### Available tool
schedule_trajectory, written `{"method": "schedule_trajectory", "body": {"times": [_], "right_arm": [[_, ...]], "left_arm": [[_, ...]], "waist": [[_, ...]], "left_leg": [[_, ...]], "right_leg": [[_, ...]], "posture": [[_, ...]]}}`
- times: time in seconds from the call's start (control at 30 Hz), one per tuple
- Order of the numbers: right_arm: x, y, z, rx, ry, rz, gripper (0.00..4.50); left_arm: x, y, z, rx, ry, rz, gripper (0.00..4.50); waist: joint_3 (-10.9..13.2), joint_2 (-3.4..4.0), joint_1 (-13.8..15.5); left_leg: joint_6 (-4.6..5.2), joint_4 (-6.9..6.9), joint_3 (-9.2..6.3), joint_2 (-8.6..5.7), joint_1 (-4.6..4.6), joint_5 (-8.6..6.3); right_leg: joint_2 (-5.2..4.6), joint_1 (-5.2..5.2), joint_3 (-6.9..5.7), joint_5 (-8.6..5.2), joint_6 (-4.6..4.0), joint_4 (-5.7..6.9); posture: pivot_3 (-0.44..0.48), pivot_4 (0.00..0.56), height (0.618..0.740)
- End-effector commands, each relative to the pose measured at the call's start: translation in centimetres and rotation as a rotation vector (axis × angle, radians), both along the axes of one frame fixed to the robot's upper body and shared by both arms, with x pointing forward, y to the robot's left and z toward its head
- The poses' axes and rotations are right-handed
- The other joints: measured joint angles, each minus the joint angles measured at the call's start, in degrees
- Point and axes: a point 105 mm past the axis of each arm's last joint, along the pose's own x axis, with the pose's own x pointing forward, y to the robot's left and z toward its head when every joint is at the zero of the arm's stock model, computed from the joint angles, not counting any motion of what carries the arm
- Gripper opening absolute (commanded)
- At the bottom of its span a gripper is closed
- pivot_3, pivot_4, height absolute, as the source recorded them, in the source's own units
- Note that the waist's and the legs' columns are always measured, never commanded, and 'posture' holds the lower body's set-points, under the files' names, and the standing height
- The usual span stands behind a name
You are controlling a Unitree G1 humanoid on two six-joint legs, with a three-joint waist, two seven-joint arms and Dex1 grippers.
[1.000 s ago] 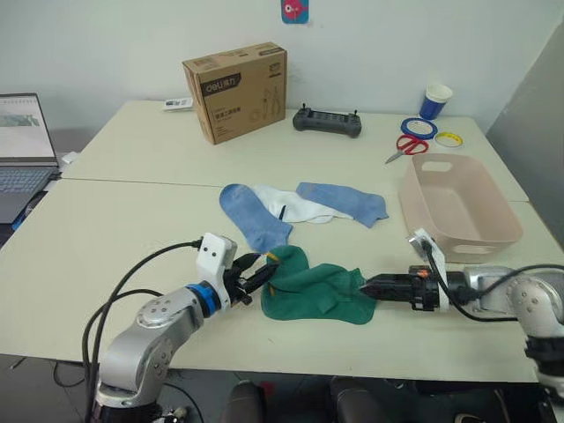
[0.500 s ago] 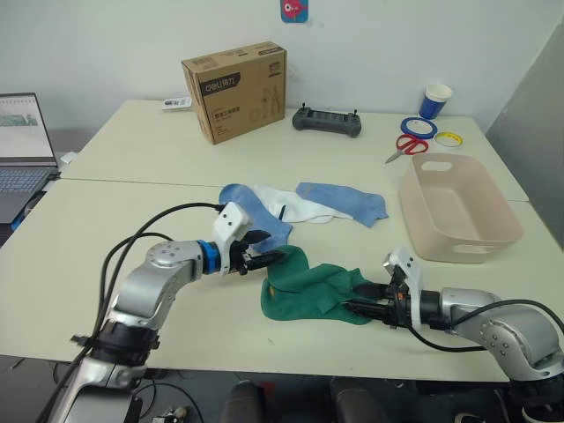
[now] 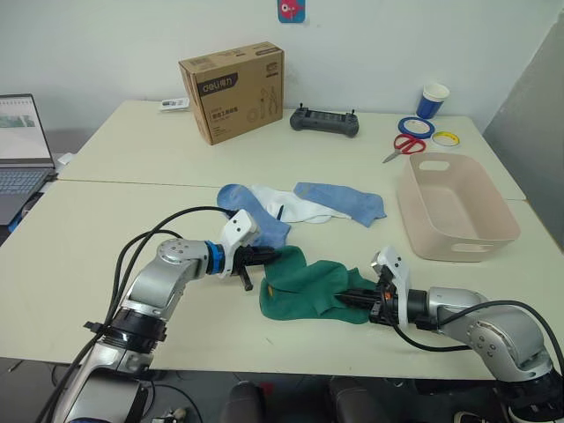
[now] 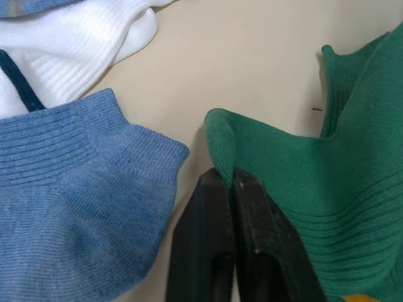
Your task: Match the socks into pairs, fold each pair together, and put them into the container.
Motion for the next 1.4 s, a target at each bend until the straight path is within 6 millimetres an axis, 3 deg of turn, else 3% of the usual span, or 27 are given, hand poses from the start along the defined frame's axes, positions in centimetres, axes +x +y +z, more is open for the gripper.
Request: {"method": "schedule_trajectory", "body": {"times": [0.03,0.3,0.5,0.67,0.77,0.97,1.07,1.1,1.3,1.37,1.4], "right_arm": [[0.0,-0.6,1.4,0.015,-0.039,0.008,0.0],[-0.3,-3.9,4.4,0.078,0.041,0.034,0.0],[0.4,-5.9,5.8,0.176,0.183,0.003,0.0],[0.9,-6.2,4.8,0.184,0.28,-0.001,0.0],[0.6,-5.8,2.6,0.113,0.317,0.034,0.0],[1.2,-6.6,1.8,0.06,0.304,0.037,0.0],[1.7,-6.9,2.0,0.058,0.27,0.019,1.02],[2.0,-7.1,2.3,0.058,0.24,0.01,1.37],[1.1,-7.5,4.3,-0.008,0.053,0.011,3.4],[1.5,-7.3,5.5,-0.082,-0.182,0.017,4.04],[1.0,-6.8,5.9,-0.118,-0.291,0.082,4.06]], "left_arm": [[-0.3,0.3,2.2,-0.049,-0.062,0.008,0.02],[-2.8,0.8,5.4,-0.253,-0.036,0.099,0.02],[-5.8,-0.2,4.2,-0.308,-0.007,0.2,0.02],[-8.1,-2.0,2.3,-0.348,0.036,0.271,0.02],[-8.2,-2.2,1.1,-0.374,0.024,0.374,0.02],[-8.4,-1.8,-0.6,-0.339,-0.005,0.456,0.02],[-8.6,-1.8,-0.8,-0.337,0.0,0.45,0.0],[-8.5,-1.6,-0.6,-0.342,-0.003,0.452,0.21],[-8.1,1.4,1.0,-0.316,-0.046,0.459,1.92],[-7.6,3.3,1.8,-0.277,-0.083,0.474,2.53],[-7.6,3.9,2.4,-0.236,-0.12,0.437,2.83]], "waist": [[0.0,0.0,0.0],[0.0,0.0,0.0],[0.0,-0.01,-0.1],[0.0,-0.01,0.0],[0.0,-0.02,0.0],[0.0,-0.01,0.0],[0.0,-0.01,0.0],[0.0,-0.01,-0.1],[0.0,-0.01,0.0],[0.0,-0.01,0.0],[0.0,-0.01,0.0]], "left_leg": [[0.0,0.0,0.01,0.0,0.0,0.0],[0.0,0.01,0.01,0.01,0.01,0.0],[0.0,0.01,0.05,-0.02,0.09,0.0],[0.0,0.04,0.05,-0.02,0.1,0.0],[0.0,0.04,0.09,-0.02,0.11,0.0],[0.0,0.04,0.11,-0.04,0.15,0.0],[0.0,0.04,0.15,-0.04,0.15,0.0],[0.0,0.04,0.15,-0.03,0.15,0.0],[0.0,-0.01,0.08,-0.01,0.15,0.0],[0.0,-0.02,0.08,0.0,0.16,-0.01],[0.0,-0.02,0.09,-0.01,0.15,-0.01]], "right_leg": [[0.0,0.0,0.01,0.0,0.0,0.0],[-0.03,0.03,0.02,0.0,0.0,0.0],[-0.05,0.1,0.08,0.01,0.01,0.01],[-0.04,0.1,0.08,0.02,0.03,0.01],[-0.04,0.1,0.11,0.02,0.03,-0.01],[-0.03,0.09,0.14,0.02,0.02,0.01],[-0.04,0.09,0.16,0.01,0.01,0.0],[-0.04,0.08,0.16,0.01,0.0,-0.01],[0.0,0.06,0.1,-0.01,-0.01,0.0],[0.0,0.06,0.09,-0.03,-0.03,0.0],[-0.01,0.05,0.09,-0.03,-0.04,0.0]], "posture": [[0.0,0.15,0.74],[0.0,0.15,0.74],[0.0,0.15,0.74],[0.0,0.15,0.74],[0.0,0.15,0.74],[0.0,0.15,0.74],[0.0,0.15,0.74],[0.0,0.15,0.74],[0.0,0.15,0.74],[0.0,0.15,0.74],[0.0,0.15,0.74]]}}
